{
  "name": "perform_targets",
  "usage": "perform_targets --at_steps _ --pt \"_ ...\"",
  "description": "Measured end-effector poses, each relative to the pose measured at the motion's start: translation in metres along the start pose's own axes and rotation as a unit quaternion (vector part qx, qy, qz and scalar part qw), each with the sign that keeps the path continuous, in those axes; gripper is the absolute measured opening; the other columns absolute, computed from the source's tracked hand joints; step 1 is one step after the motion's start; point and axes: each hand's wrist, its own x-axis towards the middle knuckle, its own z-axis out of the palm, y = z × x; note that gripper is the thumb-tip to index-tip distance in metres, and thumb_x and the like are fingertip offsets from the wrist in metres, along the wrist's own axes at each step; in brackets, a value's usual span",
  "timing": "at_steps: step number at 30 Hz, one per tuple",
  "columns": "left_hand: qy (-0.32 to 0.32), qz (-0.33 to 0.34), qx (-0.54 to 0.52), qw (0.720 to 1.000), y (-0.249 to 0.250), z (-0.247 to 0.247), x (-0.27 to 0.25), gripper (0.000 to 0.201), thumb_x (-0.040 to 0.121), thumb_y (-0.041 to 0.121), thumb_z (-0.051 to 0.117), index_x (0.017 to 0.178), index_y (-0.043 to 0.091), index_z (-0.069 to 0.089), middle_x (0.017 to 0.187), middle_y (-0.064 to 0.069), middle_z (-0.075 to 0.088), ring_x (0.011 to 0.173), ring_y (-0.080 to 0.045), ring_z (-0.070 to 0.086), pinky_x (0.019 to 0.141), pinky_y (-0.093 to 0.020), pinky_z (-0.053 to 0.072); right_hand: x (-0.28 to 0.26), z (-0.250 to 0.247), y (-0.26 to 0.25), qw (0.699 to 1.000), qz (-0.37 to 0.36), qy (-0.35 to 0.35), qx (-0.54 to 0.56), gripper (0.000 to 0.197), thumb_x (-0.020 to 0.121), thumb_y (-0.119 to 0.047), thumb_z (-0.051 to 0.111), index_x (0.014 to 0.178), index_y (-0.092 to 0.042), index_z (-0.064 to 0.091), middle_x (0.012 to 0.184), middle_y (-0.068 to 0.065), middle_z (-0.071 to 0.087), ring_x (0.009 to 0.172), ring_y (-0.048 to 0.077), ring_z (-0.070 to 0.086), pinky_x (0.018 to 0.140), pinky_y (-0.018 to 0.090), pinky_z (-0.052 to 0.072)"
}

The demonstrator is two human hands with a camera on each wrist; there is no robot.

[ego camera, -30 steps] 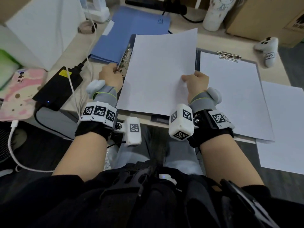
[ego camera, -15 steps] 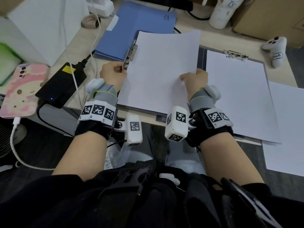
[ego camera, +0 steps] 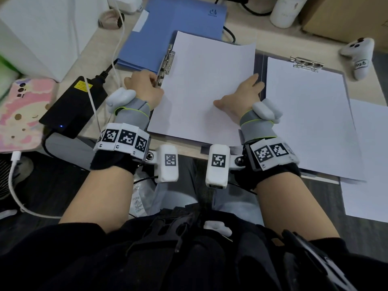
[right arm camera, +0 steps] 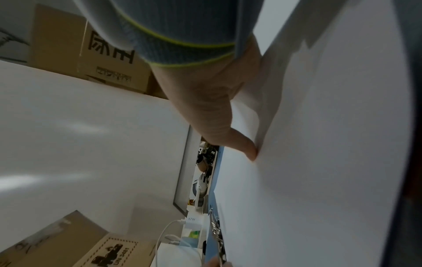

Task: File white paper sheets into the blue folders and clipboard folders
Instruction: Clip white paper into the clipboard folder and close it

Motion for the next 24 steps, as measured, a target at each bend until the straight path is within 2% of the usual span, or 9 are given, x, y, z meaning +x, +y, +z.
perform_targets --at_steps 3,7,9,14,16,18,20,23,24 --pt "0.006 0.024 0.027 0.999 0.012 0.002 0.01 0.039 0.082 0.018 0.055 0.121 0.01 0.054 0.129 -0.014 0.053 0.122 -0.036 0.043 0.102 -0.035 0.032 0.005 0.007 0.003 0.998 0.007 0.019 -0.052 0.108 0.075 -0.039 0.074 0.148 -0.002 0.004 0.149 0.015 0.014 0.135 0.031 0.025 0.112 0.032 0.022" --pt "0.006 0.054 0.03 0.998 0.034 0.002 0.023 0.031 0.09 0.018 0.045 0.117 0.005 0.052 0.124 -0.017 0.055 0.117 -0.033 0.04 0.097 -0.038 0.03 0.013 0.015 0.009 0.998 -0.005 0.033 -0.06 0.09 0.07 -0.045 0.075 0.135 -0.003 0.03 0.144 0.012 0.021 0.128 0.03 0.026 0.108 0.032 0.024" --pt "-0.014 0.048 0.012 0.999 0.041 0.004 0.032 0.03 0.09 0.021 0.042 0.115 0.008 0.055 0.121 -0.015 0.058 0.111 -0.031 0.043 0.098 -0.038 0.031 0.016 0.015 0.01 0.997 -0.008 0.026 -0.071 0.083 0.07 -0.047 0.073 0.131 -0.005 0.034 0.142 0.011 0.023 0.127 0.031 0.025 0.107 0.032 0.025" --pt "-0.069 -0.005 -0.052 0.996 0.05 0.005 0.044 0.038 0.084 0.023 0.041 0.119 0.017 0.054 0.125 -0.013 0.056 0.122 -0.034 0.044 0.103 -0.041 0.039 0.02 0.016 0.01 0.996 -0.011 0.017 -0.085 0.082 0.07 -0.051 0.072 0.131 -0.009 0.037 0.139 0.01 0.024 0.126 0.031 0.025 0.107 0.034 0.028" --pt "-0.065 -0.004 -0.07 0.995 0.051 0.007 0.049 0.032 0.077 0.026 0.041 0.103 0.019 0.058 0.115 -0.011 0.06 0.113 -0.035 0.052 0.097 -0.039 0.044 0.021 0.016 0.009 0.996 -0.008 0.017 -0.089 0.084 0.069 -0.052 0.072 0.132 -0.009 0.036 0.139 0.01 0.024 0.126 0.031 0.025 0.108 0.034 0.028" --pt "-0.054 0.0 -0.098 0.994 0.052 0.009 0.05 0.013 0.071 0.026 0.04 0.073 0.021 0.053 0.09 -0.007 0.059 0.091 -0.034 0.054 0.082 -0.036 0.045 0.022 0.015 0.009 0.996 -0.004 0.016 -0.086 0.086 0.069 -0.051 0.073 0.134 -0.009 0.035 0.139 0.01 0.024 0.126 0.031 0.025 0.108 0.034 0.027" --pt "-0.038 0.009 -0.155 0.987 0.056 0.004 0.041 0.013 0.071 0.023 0.041 0.058 0.02 0.041 0.068 -0.001 0.046 0.073 -0.026 0.04 0.069 -0.028 0.038 0.022 0.015 0.009 0.996 -0.003 0.015 -0.087 0.088 0.069 -0.051 0.074 0.135 -0.009 0.034 0.139 0.011 0.023 0.126 0.031 0.026 0.108 0.033 0.027" --pt "-0.001 0.027 -0.24 0.971 0.052 -0.002 0.035 0.024 0.084 0.017 0.048 0.063 0.029 0.052 0.071 -0.002 0.054 0.066 -0.014 0.043 0.058 -0.012 0.04 0.023 0.016 0.008 0.996 -0.001 0.014 -0.09 0.09 0.068 -0.052 0.074 0.136 -0.01 0.033 0.14 0.01 0.023 0.126 0.031 0.025 0.109 0.034 0.027" --pt "0.015 0.035 -0.265 0.963 0.049 -0.005 0.032 0.021 0.086 0.016 0.048 0.07 0.021 0.061 0.073 -0.007 0.06 0.061 -0.008 0.045 0.055 -0.01 0.039 0.024 0.016 0.009 0.996 -0.001 0.013 -0.092 0.091 0.068 -0.053 0.073 0.137 -0.01 0.033 0.139 0.01 0.023 0.126 0.031 0.025 0.109 0.034 0.027"
